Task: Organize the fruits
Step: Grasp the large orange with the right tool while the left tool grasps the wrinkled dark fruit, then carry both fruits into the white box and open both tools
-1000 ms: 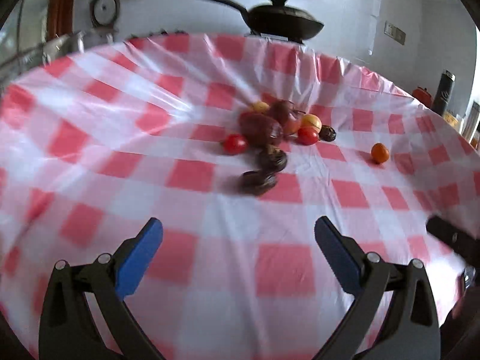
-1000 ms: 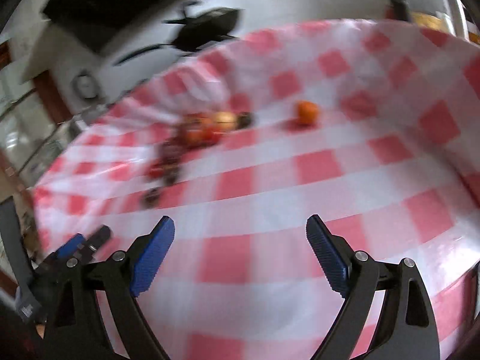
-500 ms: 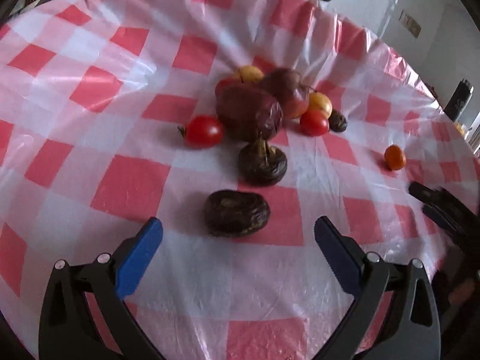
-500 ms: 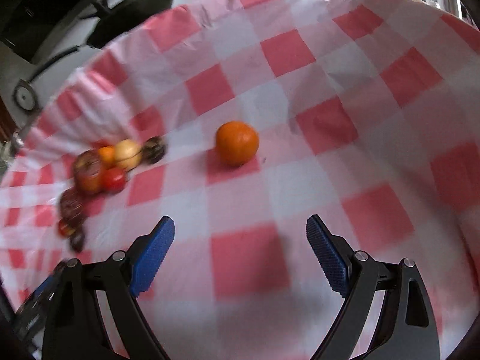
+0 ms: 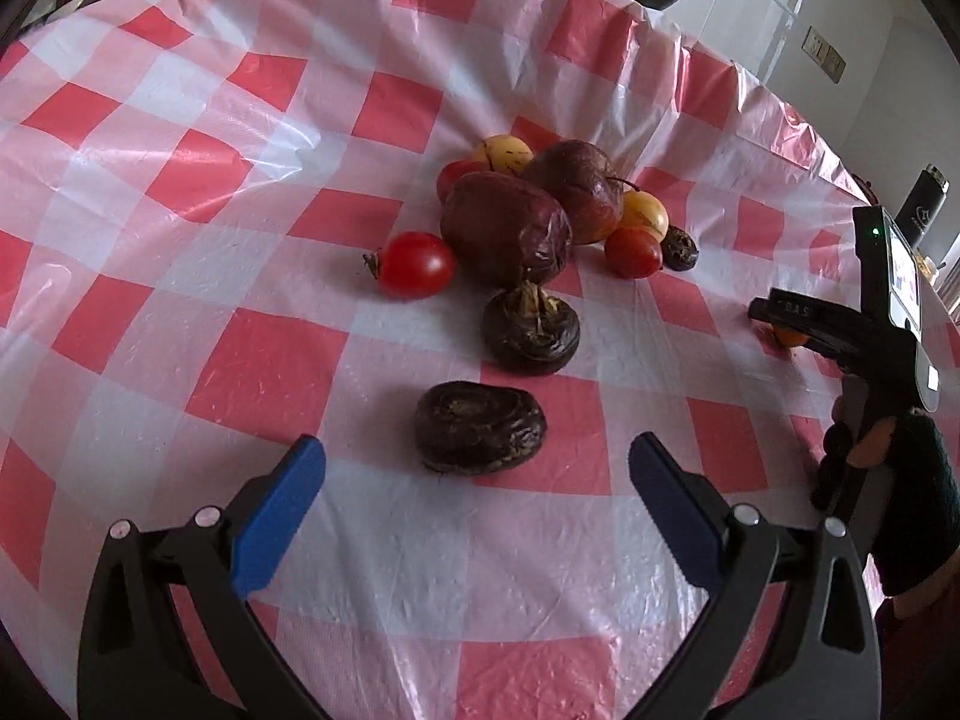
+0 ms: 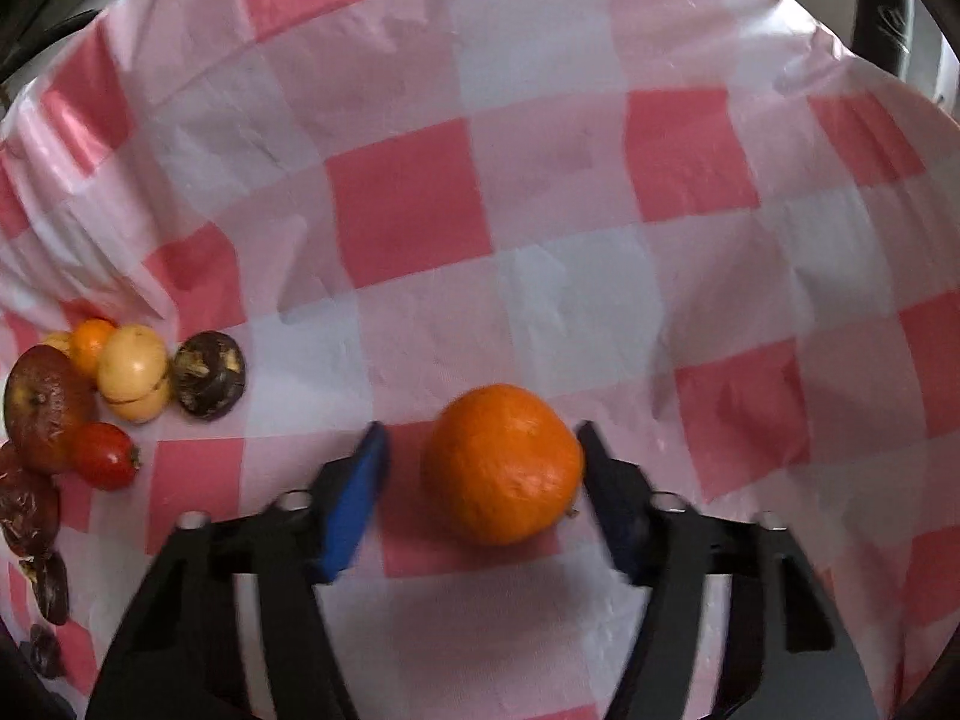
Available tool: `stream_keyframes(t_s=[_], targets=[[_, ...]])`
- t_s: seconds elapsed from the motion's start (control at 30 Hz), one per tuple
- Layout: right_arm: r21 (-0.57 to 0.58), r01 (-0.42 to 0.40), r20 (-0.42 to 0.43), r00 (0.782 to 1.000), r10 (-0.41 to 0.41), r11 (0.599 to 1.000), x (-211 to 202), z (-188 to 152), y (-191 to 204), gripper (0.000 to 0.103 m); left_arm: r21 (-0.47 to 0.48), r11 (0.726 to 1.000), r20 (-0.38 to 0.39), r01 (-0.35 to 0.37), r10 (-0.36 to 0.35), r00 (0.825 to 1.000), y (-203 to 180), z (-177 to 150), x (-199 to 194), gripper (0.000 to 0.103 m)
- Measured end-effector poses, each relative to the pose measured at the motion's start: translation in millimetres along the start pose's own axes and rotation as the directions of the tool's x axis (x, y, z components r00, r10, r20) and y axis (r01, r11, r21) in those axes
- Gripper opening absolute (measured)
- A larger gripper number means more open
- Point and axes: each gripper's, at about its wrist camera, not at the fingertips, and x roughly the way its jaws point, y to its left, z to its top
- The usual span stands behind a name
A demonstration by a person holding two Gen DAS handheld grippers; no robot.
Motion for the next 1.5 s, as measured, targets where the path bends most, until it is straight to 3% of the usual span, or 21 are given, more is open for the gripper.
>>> stream_keyframes(t_s=[0.07,0.13,0.37,0.57,0.67,0.73,0.87,1.1,1.3,1.5], targets=[[0.035,-0.015,0.001,1.0,0.015,0.999,-8.1,-9.6,-3.3,0.044,-0.004,1.0,0.001,0.004,-0.004,1.0,0.9,0.0,0.1,0.101],[0.066,-0.085,0.003,0.996,0.085,0.994,-23.5,-25.8,-5.0,0.044,-0.004,1.0,0.001,0.004,-0.004,1.0,1.1,-0.1,0.1,0.101],[0.066,-0.257,0.013,0.966,0.257,0.964,-72.5,-84.1,5.0,0.044,0.0,1.0,0.0,0.001,-0.001,1.0,0.7,-0.1,0.4,0.101],[0.068,-0.276,0.048,0.961,0.273,0.959,-85.3,-96.2,5.9,0.044,0.01,1.0,-0.005,-0.021,0.021,1.0,-1.8,-0.5,0.2,0.101],[0.097,-0.318,0.034,0.948,0.317,0.943,-81.9,-96.5,0.0,0.044,0.015,0.995,-0.017,-0.1,0.101,0.995,-5.5,1.8,5.1,0.1],[0.112,-0.333,0.038,0.943,0.33,0.936,-77.1,-96.3,-4.3,0.044,0.022,0.989,-0.017,-0.146,0.146,0.989,-8.8,4.1,8.1,0.092],[0.118,-0.341,0.038,0.94,0.338,0.933,-76.7,-95.5,-3.9,0.044,0.058,0.978,-0.001,-0.199,0.199,0.98,-15.7,8.5,10.9,0.042],[0.125,-0.349,0.04,0.937,0.347,0.929,-76.7,-95.9,-4.7,0.044,0.025,0.989,0.029,-0.143,0.142,0.989,-8.4,4.2,-1.1,0.042],[0.136,-0.359,0.042,0.933,0.356,0.923,-75.7,-95.7,-6.2,0.044,0.012,0.989,0.086,-0.148,0.147,0.985,-8.1,-7.5,-27.5,0.042],[0.142,-0.364,0.043,0.931,0.362,0.921,-74.9,-95.3,-7.1,0.044,0.008,0.987,0.095,-0.157,0.156,0.983,-11.4,-22.1,-42.5,0.042]])
